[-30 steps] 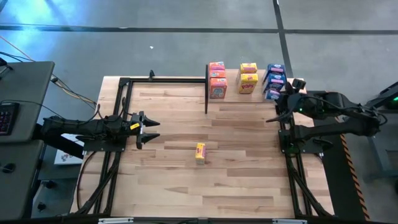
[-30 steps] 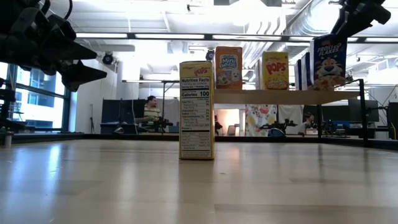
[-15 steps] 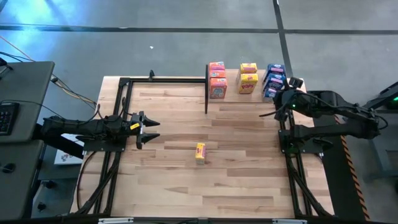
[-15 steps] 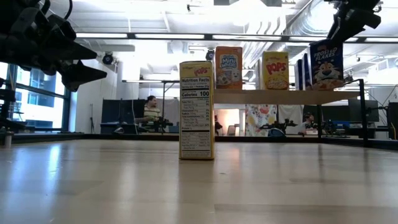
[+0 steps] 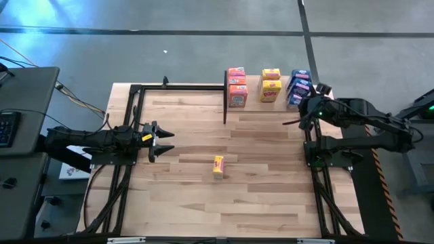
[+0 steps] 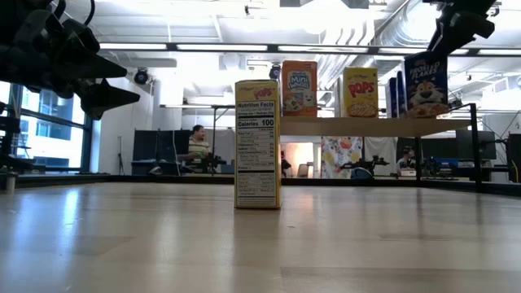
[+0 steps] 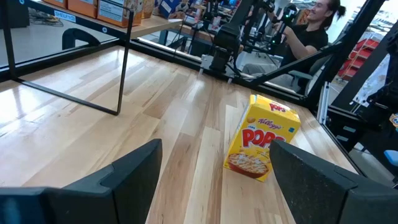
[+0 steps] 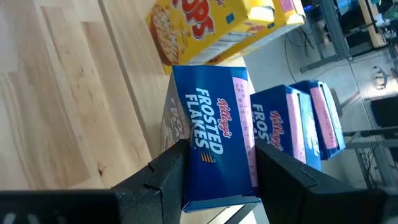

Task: Stack cereal on shelf
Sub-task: Put the blue cereal box on the shelf aligned with the blue cereal boxes

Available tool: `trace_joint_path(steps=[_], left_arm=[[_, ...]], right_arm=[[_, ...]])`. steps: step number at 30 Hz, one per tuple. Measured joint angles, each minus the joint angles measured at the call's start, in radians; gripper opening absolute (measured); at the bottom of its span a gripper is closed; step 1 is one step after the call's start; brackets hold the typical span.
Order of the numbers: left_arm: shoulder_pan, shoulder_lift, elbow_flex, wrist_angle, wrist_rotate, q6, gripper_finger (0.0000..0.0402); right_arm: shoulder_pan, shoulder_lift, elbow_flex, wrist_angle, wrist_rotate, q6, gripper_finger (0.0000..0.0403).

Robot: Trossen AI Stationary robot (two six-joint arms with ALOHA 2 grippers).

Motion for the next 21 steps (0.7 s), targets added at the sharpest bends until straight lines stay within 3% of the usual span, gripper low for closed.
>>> trace_joint_path(steps=[21], left_arm=[[0.0,0.0,0.0,0.0,0.0,0.0,0.0289]], right_arm=[[-0.076,0.019,0.0,0.026,-0.048,-0.025,0.0179]])
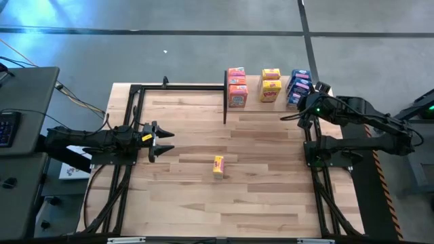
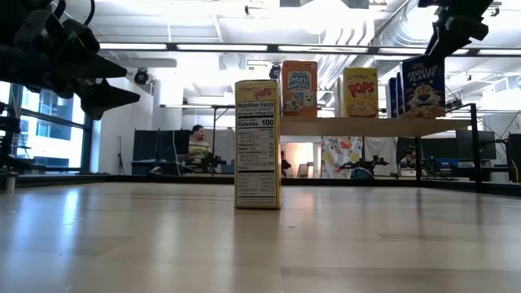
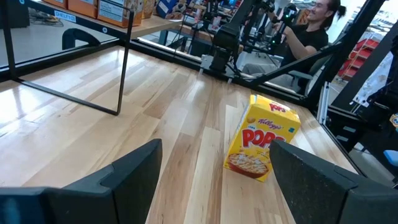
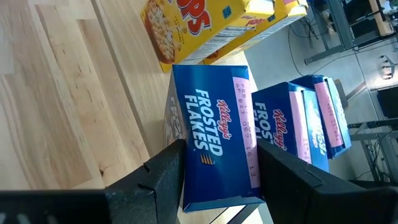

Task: Stack cereal on shelf
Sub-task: Put the blue cereal box on the shelf aligned with the blue cereal boxes

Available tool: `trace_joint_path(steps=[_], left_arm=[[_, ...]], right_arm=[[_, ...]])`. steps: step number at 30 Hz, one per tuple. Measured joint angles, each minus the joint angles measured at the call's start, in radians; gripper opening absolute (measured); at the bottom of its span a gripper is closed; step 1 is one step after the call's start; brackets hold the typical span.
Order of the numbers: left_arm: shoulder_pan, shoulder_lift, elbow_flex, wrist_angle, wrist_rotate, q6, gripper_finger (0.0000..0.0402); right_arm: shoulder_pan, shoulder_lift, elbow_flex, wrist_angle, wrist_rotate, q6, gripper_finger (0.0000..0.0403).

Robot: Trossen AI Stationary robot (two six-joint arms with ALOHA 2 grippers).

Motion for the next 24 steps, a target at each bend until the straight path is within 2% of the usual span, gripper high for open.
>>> trace_joint_path(steps=[15,24], left_arm=[[0.0,0.0,0.0,0.0,0.0,0.0,0.0289],[0.0,0.0,0.0,0.0,0.0,0.0,0.0289]], right_arm=[[0.0,-0.001,0.0,0.0,-0.001,0.002,0.0182],[0.0,-0.001,0.0,-0.01,0.015,0.019,0.0236]])
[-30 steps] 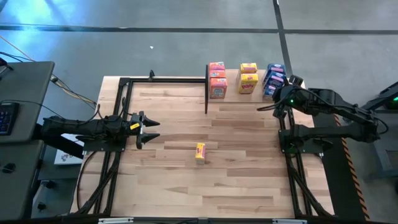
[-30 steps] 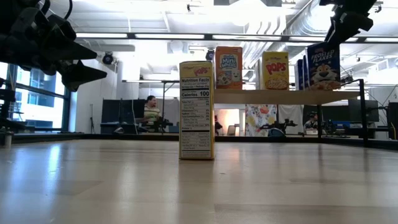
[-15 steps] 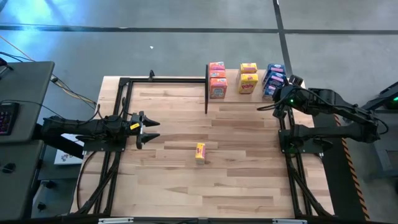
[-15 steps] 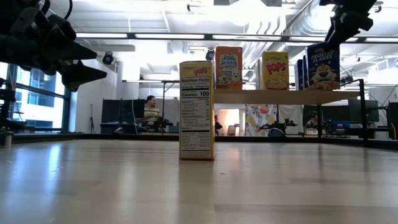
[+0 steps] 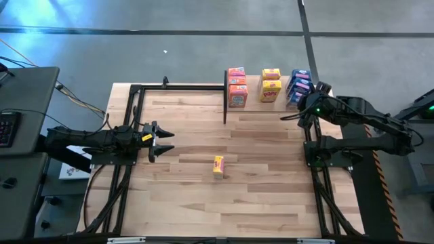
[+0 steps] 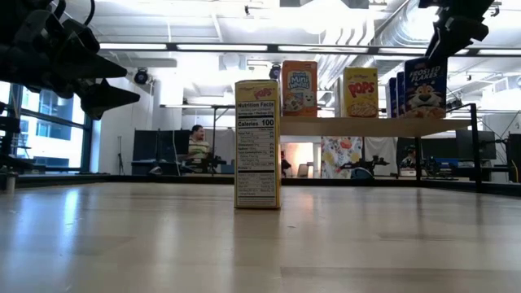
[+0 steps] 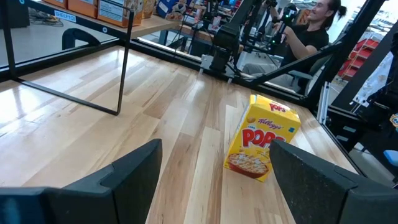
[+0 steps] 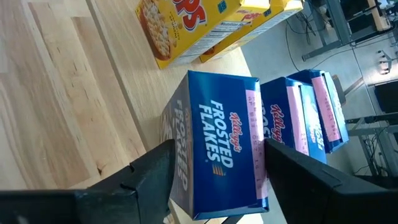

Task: Stack cereal on shelf
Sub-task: Put the blue cereal box on the shelf aligned with the blue cereal boxes

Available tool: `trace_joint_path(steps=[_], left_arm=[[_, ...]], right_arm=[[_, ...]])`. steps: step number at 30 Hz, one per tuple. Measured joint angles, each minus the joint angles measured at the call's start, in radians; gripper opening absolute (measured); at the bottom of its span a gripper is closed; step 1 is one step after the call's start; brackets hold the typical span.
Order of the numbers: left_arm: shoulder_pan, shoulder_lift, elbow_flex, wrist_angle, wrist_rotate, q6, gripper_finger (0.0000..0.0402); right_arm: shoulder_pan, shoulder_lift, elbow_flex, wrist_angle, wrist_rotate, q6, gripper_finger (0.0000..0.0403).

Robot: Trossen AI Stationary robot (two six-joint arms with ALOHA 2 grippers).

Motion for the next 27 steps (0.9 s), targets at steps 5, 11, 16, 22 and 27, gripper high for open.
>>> trace_joint_path(steps=[5,11,16,22,27], left_arm=[[0.0,0.0,0.0,0.0,0.0,0.0,0.0289],[0.0,0.0,0.0,0.0,0.0,0.0,0.0289],[0.0,0.0,0.0,0.0,0.0,0.0,0.0289],[0.0,0.0,0.0,0.0,0.0,0.0,0.0289],[0.0,0.0,0.0,0.0,0.0,0.0,0.0289]], right_arm=[[0.0,0.0,0.0,-0.006,0.015,0.007,0.0238],[0.0,0.0,0.0,-0.006,0.038,0.006,0.0238],[0.0,-0.002,0.0,-0.007,0.05,-0.005,0.0238],[0.0,-0.002,0.0,-0.007,0.072,-0.013,0.0238],[0.0,-0.002,0.0,-0.007,0.075,-0.012,0.0238]])
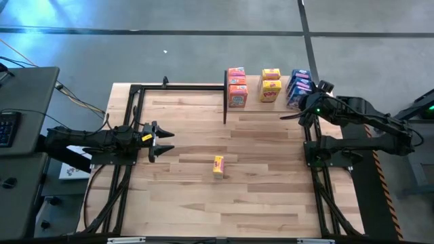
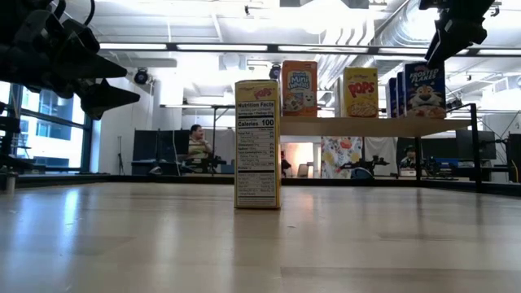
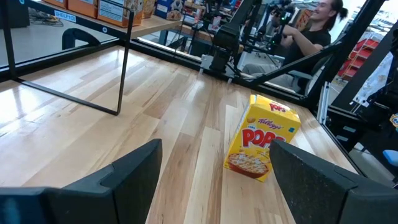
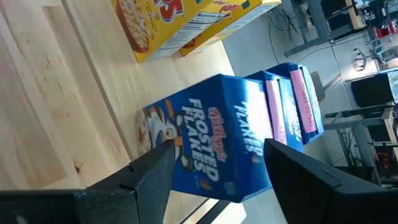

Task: Stack cereal on shelf
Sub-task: Put the blue cereal box on the shelf aligned with the blue cereal boxes

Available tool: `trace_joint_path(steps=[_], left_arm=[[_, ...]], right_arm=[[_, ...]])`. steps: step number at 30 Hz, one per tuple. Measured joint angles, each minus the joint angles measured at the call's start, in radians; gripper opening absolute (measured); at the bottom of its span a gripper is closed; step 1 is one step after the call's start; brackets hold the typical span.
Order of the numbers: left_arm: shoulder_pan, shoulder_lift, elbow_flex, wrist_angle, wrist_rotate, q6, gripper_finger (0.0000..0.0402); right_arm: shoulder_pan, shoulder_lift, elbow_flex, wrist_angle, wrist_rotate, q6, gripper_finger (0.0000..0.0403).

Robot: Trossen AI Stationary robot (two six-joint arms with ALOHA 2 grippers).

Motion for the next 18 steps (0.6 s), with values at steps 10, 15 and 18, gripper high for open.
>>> trace_joint_path(steps=[10,15,18], left_arm=[[0.0,0.0,0.0,0.0,0.0,0.0,0.0289],[0.0,0.0,0.0,0.0,0.0,0.0,0.0289],[0.0,0.0,0.0,0.0,0.0,0.0,0.0289]], right_arm=[[0.0,0.0,0.083,-0.061,-0.082,0.107,0.0238],[0.0,0.001,0.127,-0.089,-0.182,0.223,0.0238],[0.0,0.001,0.13,-0.103,-0.244,0.333,0.0238]])
